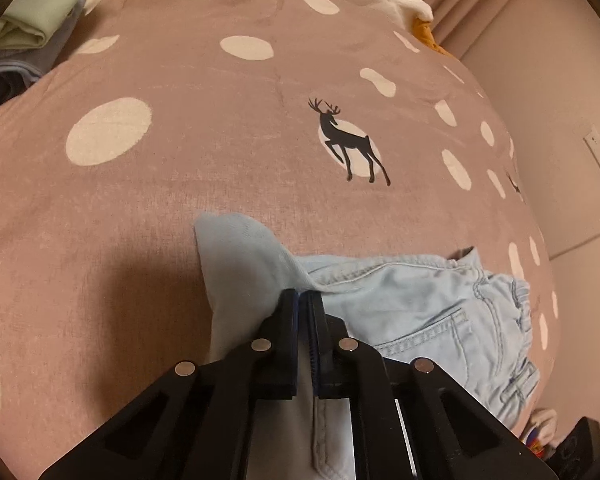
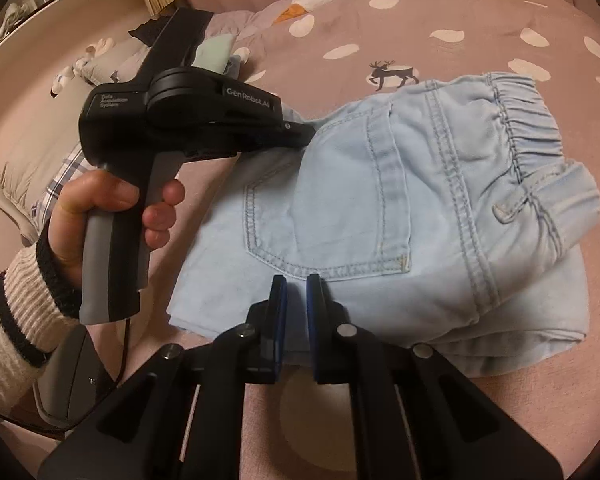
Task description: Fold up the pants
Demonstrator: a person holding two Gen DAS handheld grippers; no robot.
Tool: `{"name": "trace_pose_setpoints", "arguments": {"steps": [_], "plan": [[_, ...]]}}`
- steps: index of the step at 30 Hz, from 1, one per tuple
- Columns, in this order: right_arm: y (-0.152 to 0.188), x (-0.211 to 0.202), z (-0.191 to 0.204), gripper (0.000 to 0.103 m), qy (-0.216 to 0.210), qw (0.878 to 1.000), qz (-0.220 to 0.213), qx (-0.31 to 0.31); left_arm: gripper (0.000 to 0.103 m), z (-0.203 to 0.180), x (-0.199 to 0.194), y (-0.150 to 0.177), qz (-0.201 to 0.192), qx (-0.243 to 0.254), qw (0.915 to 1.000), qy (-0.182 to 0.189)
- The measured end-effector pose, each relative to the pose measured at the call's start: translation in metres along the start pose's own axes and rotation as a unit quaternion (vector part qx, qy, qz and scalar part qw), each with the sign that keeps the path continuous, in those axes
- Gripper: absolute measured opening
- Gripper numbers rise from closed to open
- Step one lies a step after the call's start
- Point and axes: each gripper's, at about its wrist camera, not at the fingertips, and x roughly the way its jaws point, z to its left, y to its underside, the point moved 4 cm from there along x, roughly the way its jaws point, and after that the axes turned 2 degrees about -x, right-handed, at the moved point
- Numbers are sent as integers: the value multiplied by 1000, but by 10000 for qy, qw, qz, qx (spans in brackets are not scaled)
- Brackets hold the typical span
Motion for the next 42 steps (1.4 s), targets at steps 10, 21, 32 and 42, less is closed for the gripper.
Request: {"name": "trace_pose_setpoints", "arguments": {"steps": [10, 21, 32, 42], "plan": [[-26, -55, -28, 16, 1013, 9914, -833, -3, 9, -26, -53, 50, -268, 733, 9970, 3], [-4, -49, -50, 32, 1021, 9940, -339, 175, 9, -13, -73, 119, -230, 939, 9953, 97], [14, -83, -100, 71, 605, 9817, -726, 1654, 73, 30, -77, 105, -190, -587, 9963, 606], [11, -63, -111, 71, 128, 9759, -568, 2102, 73, 25, -63, 93, -119, -526, 9963, 671]]}}
